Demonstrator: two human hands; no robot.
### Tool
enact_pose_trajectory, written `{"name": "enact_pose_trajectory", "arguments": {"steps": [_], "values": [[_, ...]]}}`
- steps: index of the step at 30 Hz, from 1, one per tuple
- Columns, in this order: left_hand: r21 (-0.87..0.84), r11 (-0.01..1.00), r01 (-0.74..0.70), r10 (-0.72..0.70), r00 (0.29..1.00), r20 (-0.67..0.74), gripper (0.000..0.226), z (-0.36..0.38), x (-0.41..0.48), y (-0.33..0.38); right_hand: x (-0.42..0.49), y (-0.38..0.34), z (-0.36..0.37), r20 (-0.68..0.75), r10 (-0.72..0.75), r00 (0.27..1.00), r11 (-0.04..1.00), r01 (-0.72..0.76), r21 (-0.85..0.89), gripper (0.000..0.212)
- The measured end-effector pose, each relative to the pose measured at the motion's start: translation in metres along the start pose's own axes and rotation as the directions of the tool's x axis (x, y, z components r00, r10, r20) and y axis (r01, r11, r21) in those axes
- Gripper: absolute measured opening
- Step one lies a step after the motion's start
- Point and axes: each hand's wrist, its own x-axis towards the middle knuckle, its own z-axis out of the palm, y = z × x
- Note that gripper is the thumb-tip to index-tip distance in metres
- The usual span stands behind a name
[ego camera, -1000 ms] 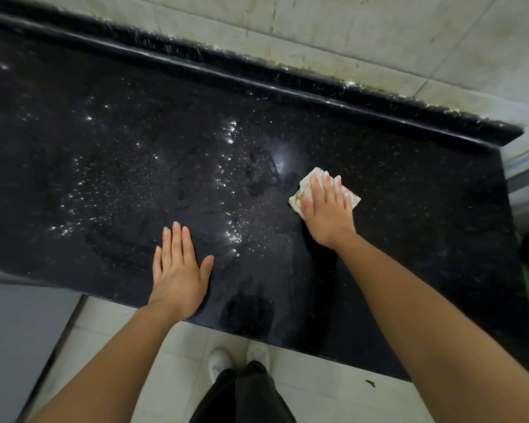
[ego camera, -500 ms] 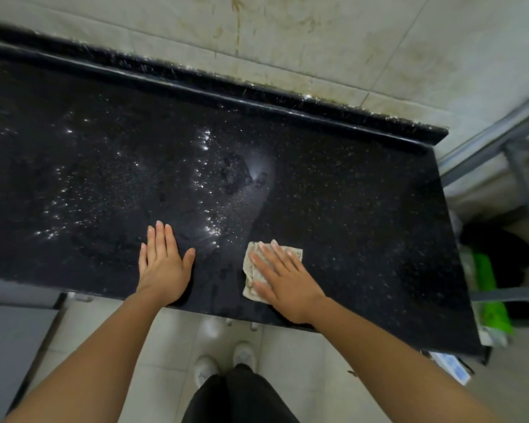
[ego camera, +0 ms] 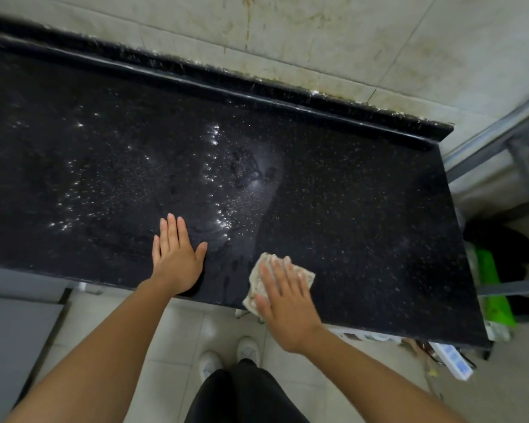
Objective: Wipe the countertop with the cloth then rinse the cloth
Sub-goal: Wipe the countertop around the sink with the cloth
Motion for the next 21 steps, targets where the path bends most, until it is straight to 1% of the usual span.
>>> {"name": "enact_pose_trajectory", "arguments": {"steps": [5, 9, 11, 13, 16, 21], "values": [[-0.022, 1.0, 0.001, 0.0, 0.999, 0.037, 0.074, -0.005, 0.002, 0.0, 0.028, -0.038, 0.005, 0.01, -0.162, 0.987, 0.986, 0.162, -0.034, 0.068], [-0.015, 0.999, -0.03, 0.03, 0.999, 0.016, 0.075, -0.003, 0.002, -0.004, 0.044, -0.031, -0.007, 0.044, -0.287, 0.957, 0.95, 0.29, -0.114, 0.062], [-0.017, 0.999, -0.04, 0.041, 0.999, 0.018, 0.075, -0.001, 0.001, -0.007, 0.055, -0.023, -0.014, 0.034, -0.313, 0.949, 0.935, 0.315, -0.164, 0.06], [-0.015, 0.999, -0.05, 0.051, 0.999, 0.015, 0.074, -0.001, 0.001, -0.008, 0.072, -0.016, -0.02, 0.005, -0.276, 0.961, 0.95, 0.273, -0.152, 0.062], [0.0, 0.999, -0.05, 0.05, 0.999, 0.011, 0.074, 0.001, 0.001, -0.01, 0.1, -0.009, -0.031, -0.04, -0.175, 0.984, 0.98, 0.17, -0.107, 0.066], [0.009, 0.999, -0.045, 0.044, 0.998, 0.034, 0.073, 0.0, 0.002, -0.009, 0.124, -0.012, -0.04, -0.103, -0.046, 0.994, 0.999, 0.043, -0.029, 0.06]]}}
